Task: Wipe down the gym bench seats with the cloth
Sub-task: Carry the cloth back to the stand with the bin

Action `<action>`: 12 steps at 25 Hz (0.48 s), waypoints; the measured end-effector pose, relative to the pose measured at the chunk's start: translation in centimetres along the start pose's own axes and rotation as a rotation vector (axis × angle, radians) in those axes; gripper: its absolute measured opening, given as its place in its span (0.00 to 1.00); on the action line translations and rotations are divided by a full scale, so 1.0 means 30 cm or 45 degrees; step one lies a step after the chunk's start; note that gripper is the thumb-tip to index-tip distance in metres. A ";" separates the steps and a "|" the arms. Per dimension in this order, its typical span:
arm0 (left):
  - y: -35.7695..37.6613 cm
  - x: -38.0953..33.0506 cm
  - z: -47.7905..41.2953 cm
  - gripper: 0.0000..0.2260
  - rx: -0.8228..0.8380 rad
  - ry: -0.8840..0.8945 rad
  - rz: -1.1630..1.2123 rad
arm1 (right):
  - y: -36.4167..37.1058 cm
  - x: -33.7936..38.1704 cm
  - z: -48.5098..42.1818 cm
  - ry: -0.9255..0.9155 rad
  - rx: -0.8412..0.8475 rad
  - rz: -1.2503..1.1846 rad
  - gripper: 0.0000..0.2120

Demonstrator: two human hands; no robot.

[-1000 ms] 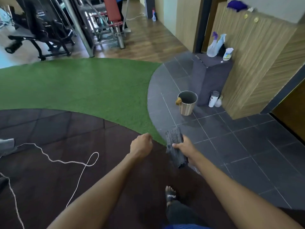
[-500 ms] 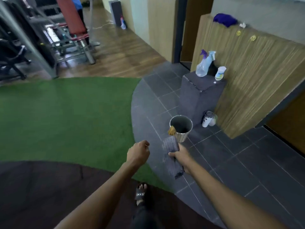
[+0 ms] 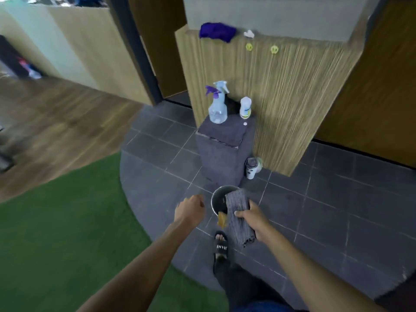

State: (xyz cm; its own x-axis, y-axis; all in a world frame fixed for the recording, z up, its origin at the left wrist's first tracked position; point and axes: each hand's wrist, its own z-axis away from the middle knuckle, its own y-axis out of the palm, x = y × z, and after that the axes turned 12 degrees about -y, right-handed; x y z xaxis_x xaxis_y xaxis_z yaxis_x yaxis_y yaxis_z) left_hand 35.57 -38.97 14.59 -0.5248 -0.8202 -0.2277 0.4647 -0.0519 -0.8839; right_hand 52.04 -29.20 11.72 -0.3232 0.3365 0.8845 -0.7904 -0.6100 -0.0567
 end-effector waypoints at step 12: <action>-0.230 -0.191 -1.094 0.17 0.124 0.427 -0.156 | 0.236 0.307 -0.866 0.251 -0.333 -0.247 0.26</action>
State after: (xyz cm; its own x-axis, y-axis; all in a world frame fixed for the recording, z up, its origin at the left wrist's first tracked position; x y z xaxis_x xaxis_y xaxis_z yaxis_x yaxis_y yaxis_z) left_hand 11.96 -15.22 8.58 -0.7778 -0.5733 -0.2576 0.4409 -0.2055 -0.8737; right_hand 29.95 -11.78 7.45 -0.2283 0.5749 0.7858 -0.9447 -0.3260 -0.0359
